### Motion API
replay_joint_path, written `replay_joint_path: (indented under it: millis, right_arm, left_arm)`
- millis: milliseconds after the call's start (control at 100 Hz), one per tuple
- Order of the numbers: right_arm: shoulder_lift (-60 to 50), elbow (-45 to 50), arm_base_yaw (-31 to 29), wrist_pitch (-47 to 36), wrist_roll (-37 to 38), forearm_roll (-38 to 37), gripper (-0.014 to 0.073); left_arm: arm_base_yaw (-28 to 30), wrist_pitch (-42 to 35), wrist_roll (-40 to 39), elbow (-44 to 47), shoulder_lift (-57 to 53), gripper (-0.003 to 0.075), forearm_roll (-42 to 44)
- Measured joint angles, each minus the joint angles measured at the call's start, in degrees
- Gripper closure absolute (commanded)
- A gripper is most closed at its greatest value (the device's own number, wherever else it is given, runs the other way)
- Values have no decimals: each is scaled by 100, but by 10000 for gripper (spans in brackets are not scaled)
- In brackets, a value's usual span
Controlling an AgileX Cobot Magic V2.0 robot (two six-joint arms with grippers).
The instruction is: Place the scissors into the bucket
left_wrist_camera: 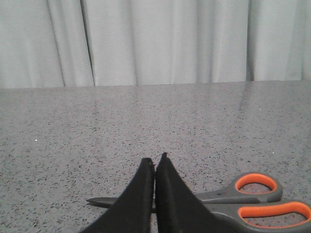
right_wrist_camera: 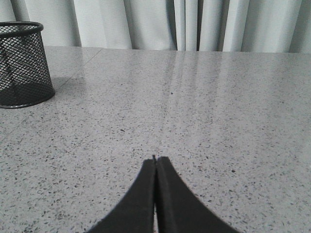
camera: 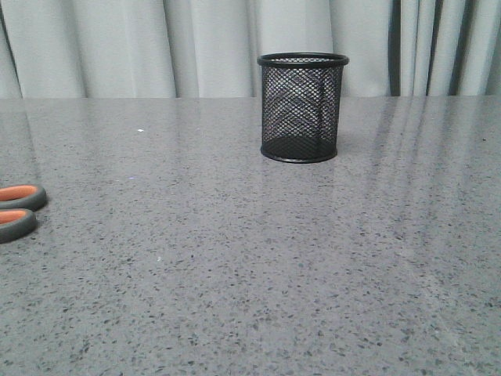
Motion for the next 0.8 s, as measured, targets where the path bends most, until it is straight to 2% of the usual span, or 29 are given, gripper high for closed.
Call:
replay_joint_path:
  millis: [280, 560, 660, 800]
  right_arm:
    - [0, 0, 0, -24, 0, 0, 659]
    - [0, 0, 0, -405, 0, 13, 659]
    - [0, 0, 0, -490, 0, 285, 659]
    - [0, 0, 0, -686, 2, 1228, 659]
  left_arm:
    - [0, 0, 0, 0, 0, 741, 0]
    - [0, 0, 0, 0, 0, 741, -177]
    - [0, 0, 0, 0, 0, 741, -467]
    - [0, -10, 0, 0, 0, 741, -1143]
